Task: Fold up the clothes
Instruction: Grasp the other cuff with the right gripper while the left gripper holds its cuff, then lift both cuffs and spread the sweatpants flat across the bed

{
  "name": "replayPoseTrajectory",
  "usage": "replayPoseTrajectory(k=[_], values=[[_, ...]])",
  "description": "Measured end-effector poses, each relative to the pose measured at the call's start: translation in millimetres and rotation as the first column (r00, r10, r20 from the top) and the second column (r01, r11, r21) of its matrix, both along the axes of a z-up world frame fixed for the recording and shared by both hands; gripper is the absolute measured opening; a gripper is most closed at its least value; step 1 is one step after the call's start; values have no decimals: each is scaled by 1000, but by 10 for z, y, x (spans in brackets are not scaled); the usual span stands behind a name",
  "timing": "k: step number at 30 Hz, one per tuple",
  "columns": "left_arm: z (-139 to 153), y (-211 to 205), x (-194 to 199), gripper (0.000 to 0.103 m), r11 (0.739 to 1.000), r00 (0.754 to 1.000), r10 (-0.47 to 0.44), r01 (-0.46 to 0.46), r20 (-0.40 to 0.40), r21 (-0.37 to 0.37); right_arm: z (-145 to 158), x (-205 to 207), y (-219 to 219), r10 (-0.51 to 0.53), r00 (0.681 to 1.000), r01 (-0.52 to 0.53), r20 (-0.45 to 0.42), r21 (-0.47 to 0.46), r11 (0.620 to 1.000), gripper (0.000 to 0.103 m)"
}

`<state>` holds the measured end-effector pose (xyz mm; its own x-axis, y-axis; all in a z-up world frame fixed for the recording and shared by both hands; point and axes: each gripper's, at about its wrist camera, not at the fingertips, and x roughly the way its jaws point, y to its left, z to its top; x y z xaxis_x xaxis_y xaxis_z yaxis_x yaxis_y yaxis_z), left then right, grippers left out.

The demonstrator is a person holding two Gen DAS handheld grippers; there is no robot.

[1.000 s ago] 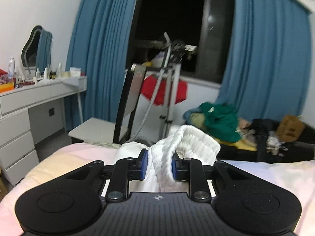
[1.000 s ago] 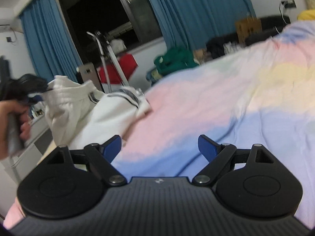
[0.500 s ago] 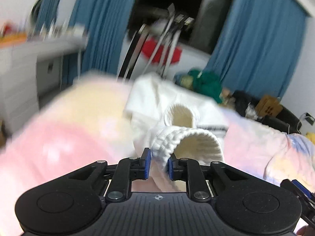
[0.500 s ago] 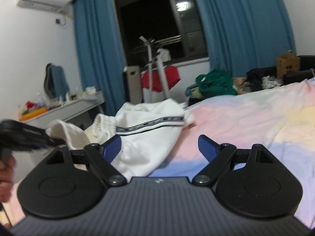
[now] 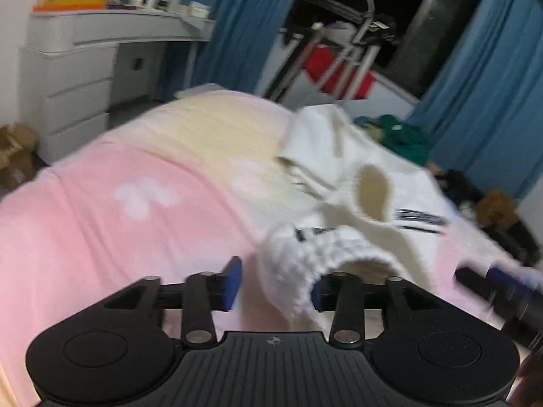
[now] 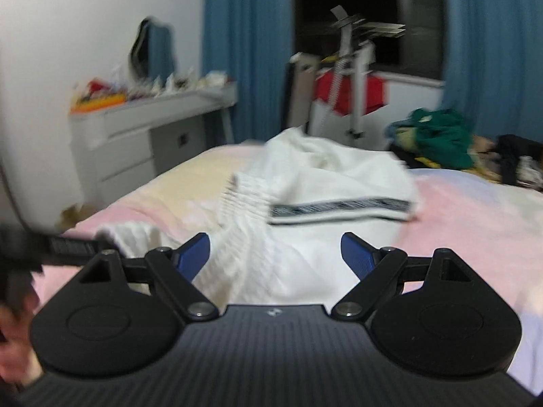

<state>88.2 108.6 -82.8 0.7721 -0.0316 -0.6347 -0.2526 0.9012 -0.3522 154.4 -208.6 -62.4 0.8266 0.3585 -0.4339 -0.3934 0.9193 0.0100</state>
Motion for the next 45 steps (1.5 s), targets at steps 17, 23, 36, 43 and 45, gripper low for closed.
replayPoseTrajectory(k=[17, 23, 36, 43, 45], values=[[-352, 64, 314, 38, 996, 997, -57, 54, -45, -71, 53, 836, 612, -134, 990, 102, -49, -416, 903, 13], [-226, -27, 252, 39, 996, 997, -83, 83, 8, -33, 268, 52, -288, -325, 945, 323, 27, -225, 919, 11], [-14, -255, -80, 43, 982, 987, -155, 160, -50, 101, -712, -1051, -1556, -368, 792, 478, -486, 120, 870, 10], [-2, -486, -278, 44, 946, 971, -223, 237, -88, 219, -277, -1328, -1753, -263, 883, 414, -390, 379, 828, 13], [4, -588, -338, 47, 926, 964, -248, 264, -92, 269, -188, -1352, -1828, -246, 905, 387, -346, 432, 814, 15]])
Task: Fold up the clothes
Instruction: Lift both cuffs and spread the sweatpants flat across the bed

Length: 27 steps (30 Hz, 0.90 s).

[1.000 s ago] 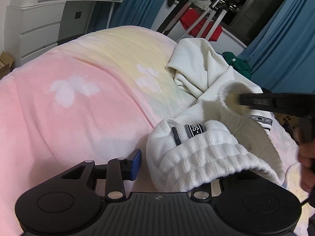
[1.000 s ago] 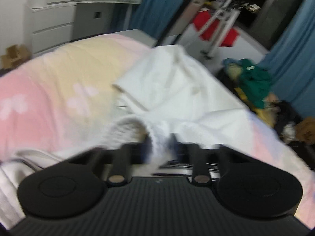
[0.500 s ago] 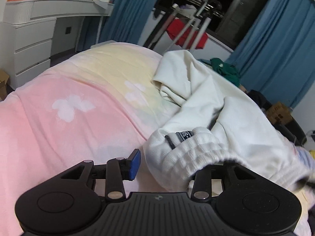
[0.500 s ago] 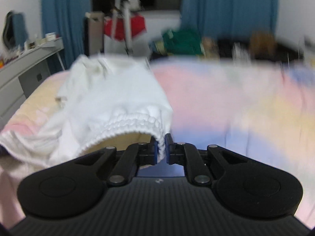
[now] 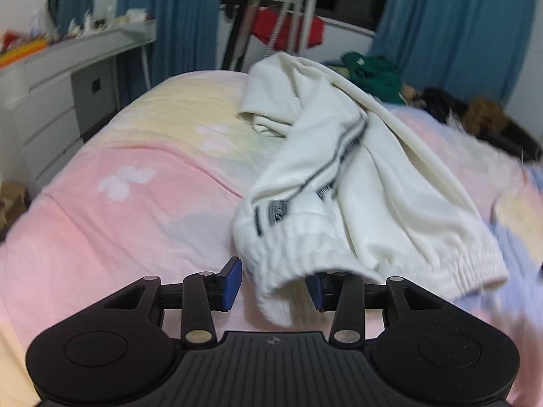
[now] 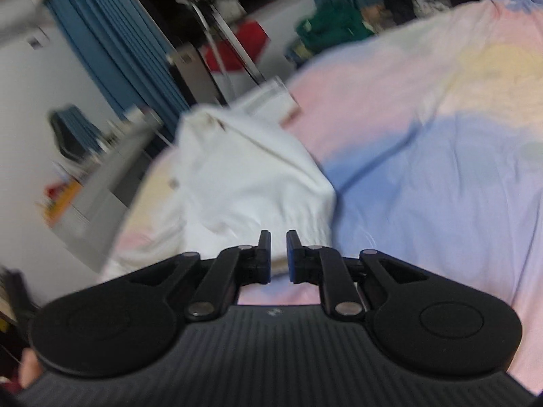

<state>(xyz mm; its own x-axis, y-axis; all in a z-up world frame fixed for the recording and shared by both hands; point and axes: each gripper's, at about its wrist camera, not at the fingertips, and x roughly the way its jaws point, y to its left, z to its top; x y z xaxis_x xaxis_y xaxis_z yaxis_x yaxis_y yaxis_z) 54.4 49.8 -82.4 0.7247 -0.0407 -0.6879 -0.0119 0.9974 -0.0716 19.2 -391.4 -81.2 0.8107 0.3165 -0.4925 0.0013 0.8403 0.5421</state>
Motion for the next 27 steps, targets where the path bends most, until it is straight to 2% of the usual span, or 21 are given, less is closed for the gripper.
replayPoseTrajectory(k=[2, 4, 6, 9, 13, 14, 15, 16, 17, 19, 21, 24, 27], values=[[-8, -99, -14, 52, 998, 1000, -16, 15, 18, 63, 39, 34, -57, -8, 1000, 7, 30, 23, 1000, 28], [-18, -196, -17, 53, 991, 999, -30, 25, 36, 129, -76, 150, -79, -5, 1000, 4, 11, 39, 999, 57], [-42, -284, -6, 53, 981, 998, -36, 25, 52, 191, -243, 327, -79, 0, 1000, 1, -24, 53, 999, 68], [-107, -323, 57, 54, 968, 996, -12, -11, 91, 249, -517, 689, -55, -20, 995, 27, -103, 67, 997, 68], [-130, -235, 181, 55, 968, 987, 56, -91, 152, 234, -839, 1089, 2, -15, 982, 34, -191, 96, 995, 67], [-133, -199, 216, 54, 968, 985, 78, -112, 155, 225, -884, 1117, 35, 10, 980, 12, -197, 109, 994, 66], [-137, -161, 249, 44, 968, 983, 101, -133, 156, 215, -915, 1129, 69, 28, 979, -5, -200, 114, 993, 58], [-137, -103, 282, 26, 971, 981, 125, -152, 150, 186, -907, 1107, 101, 34, 980, -14, -196, 102, 995, 52], [-134, -32, 314, 21, 975, 979, 150, -170, 139, 146, -876, 1077, 127, 40, 982, -24, -186, 84, 996, 47], [-105, 113, 343, 15, 980, 975, 187, -194, 121, 48, -795, 1000, 173, 44, 985, -35, -167, 55, 998, 30], [-25, 209, 323, 14, 980, 970, 196, -197, 143, -8, -696, 889, 198, 49, 988, -43, -147, 47, 998, 25], [245, 293, 233, 13, 983, 955, 182, -173, 232, -59, -536, 632, 276, 70, 991, -64, -112, 56, 996, 21], [618, 406, 173, 12, 984, 927, 167, -135, 336, -116, -417, 425, 398, 116, 989, -104, -91, 124, 987, 20]])
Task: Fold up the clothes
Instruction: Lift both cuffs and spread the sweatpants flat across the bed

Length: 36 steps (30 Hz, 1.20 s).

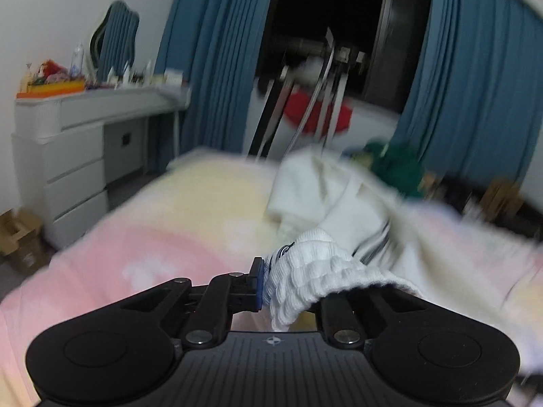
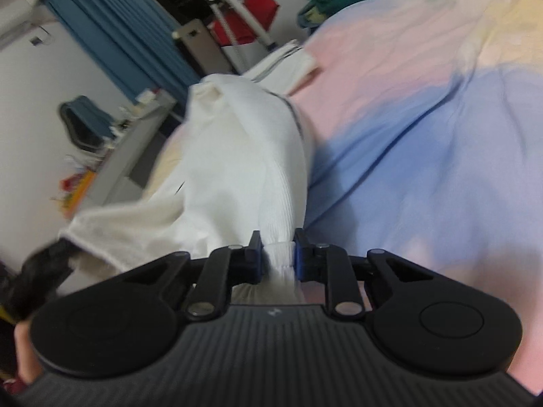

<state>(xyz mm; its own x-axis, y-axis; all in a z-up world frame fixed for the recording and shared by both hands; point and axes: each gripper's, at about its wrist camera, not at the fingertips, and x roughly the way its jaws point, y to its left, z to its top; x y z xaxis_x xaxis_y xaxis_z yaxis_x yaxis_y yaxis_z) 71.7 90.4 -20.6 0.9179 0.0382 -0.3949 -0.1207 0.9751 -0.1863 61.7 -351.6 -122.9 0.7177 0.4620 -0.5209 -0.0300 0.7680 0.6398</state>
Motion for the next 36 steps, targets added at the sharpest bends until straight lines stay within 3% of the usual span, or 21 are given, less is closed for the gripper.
replayPoseTrajectory(k=[5, 9, 12, 15, 17, 19, 23, 26, 27, 29, 31, 34, 36], values=[[702, 332, 25, 12, 998, 989, -44, 38, 141, 48, 137, -162, 496, 89, 996, -92, 25, 181, 979, 21], [1143, 813, 174, 12, 996, 987, -19, 5, 160, 93, 192, -117, 1164, 146, 987, -162, 71, 332, 929, 21], [1363, 1288, 308, 12, 996, 988, 20, -33, 153, 79, 232, 8, 1663, 157, 980, -194, 124, 407, 892, 21], [1332, 1694, 503, 12, 991, 989, 84, -95, 121, 94, 107, 208, 2114, 200, 973, -231, 117, 448, 864, 21], [1067, 1930, 691, 12, 981, 988, 139, -145, 61, 125, -16, 352, 2400, 234, 967, -252, 97, 460, 851, 21], [743, 2164, 875, 12, 974, 982, 187, -184, -13, 133, -198, 488, 2636, 265, 962, -265, 60, 416, 870, 21], [31, 2569, 1114, 12, 970, 957, 243, -239, -159, 39, -375, 632, 2817, 292, 956, -281, 12, 308, 909, 24], [-208, 2793, 1078, 14, 963, 947, 260, -270, -191, -27, -317, 674, 2818, 330, 944, -325, 27, 259, 909, 29], [-211, 2830, 1053, 14, 962, 946, 259, -270, -194, -31, -270, 671, 2813, 343, 938, -342, 37, 239, 909, 36], [-170, 2874, 995, 22, 963, 945, 255, -267, -206, -33, -155, 629, 2795, 353, 934, -358, 60, 186, 915, 53], [-118, 2900, 903, 47, 965, 943, 250, -261, -221, -24, -36, 565, 2750, 349, 933, -359, 93, 129, 924, 75], [-42, 2768, 638, 82, 966, 943, 254, -256, -214, 16, 137, 425, 2653, 352, 927, -360, 128, 47, 932, 79], [71, 2614, 416, 82, 959, 940, 282, -268, -194, 95, 230, 268, 2555, 348, 923, -348, 165, -27, 937, 79]])
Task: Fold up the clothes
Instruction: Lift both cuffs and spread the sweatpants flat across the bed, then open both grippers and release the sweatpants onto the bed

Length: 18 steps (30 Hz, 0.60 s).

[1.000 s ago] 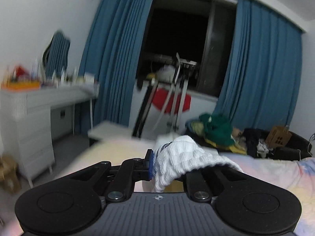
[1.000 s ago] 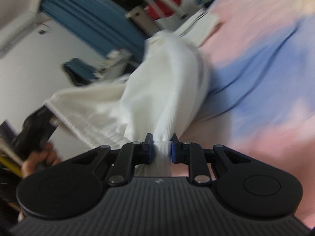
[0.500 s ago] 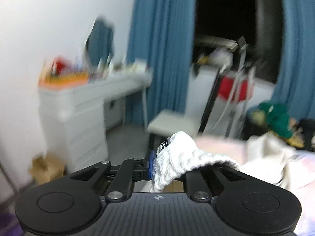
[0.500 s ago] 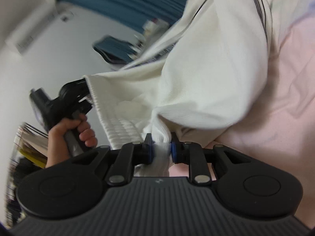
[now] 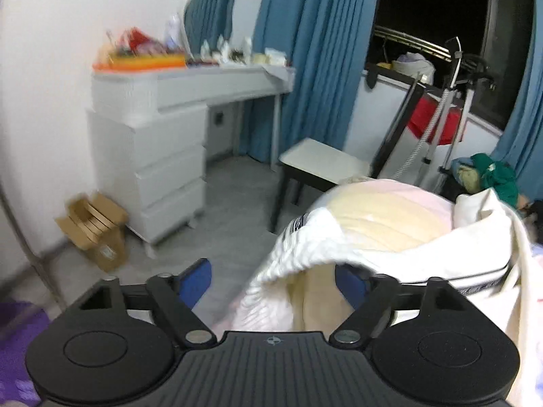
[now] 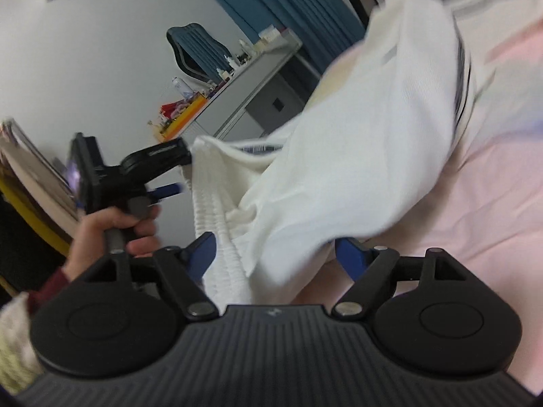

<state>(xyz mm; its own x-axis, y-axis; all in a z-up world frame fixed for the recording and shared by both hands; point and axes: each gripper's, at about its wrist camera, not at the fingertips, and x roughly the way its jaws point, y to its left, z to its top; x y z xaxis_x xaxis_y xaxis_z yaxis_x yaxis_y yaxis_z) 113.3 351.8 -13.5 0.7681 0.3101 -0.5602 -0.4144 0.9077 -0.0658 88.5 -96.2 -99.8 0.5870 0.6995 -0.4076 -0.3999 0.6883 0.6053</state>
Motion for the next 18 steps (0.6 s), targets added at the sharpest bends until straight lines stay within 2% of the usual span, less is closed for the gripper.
replayPoseTrajectory(k=[2, 4, 9, 11, 14, 18], values=[[116, -199, -217, 87, 997, 1000, -22, 22, 5, 80, 112, -110, -153, -26, 997, 29, 67, -42, 999, 79], [230, -410, -458, 97, 991, 997, -65, 61, 33, 116, 188, -185, -395, -65, 989, 75, 131, -75, 994, 79], [488, -1063, -869, 98, 979, 982, -169, 157, 82, 129, 478, -315, -828, -131, 962, 165, 241, -127, 978, 79], [576, -1387, -969, 98, 969, 969, -226, 214, 100, 124, 579, -358, -1020, -148, 947, 196, 286, -147, 969, 79], [657, -1866, -1081, 98, 951, 941, -309, 302, 134, 73, 699, -368, -1321, -181, 918, 258, 352, -184, 949, 79], [577, -2500, -1163, 98, 922, 909, -382, 387, 169, 2, 730, -373, -1764, -231, 876, 350, 423, -228, 909, 79]])
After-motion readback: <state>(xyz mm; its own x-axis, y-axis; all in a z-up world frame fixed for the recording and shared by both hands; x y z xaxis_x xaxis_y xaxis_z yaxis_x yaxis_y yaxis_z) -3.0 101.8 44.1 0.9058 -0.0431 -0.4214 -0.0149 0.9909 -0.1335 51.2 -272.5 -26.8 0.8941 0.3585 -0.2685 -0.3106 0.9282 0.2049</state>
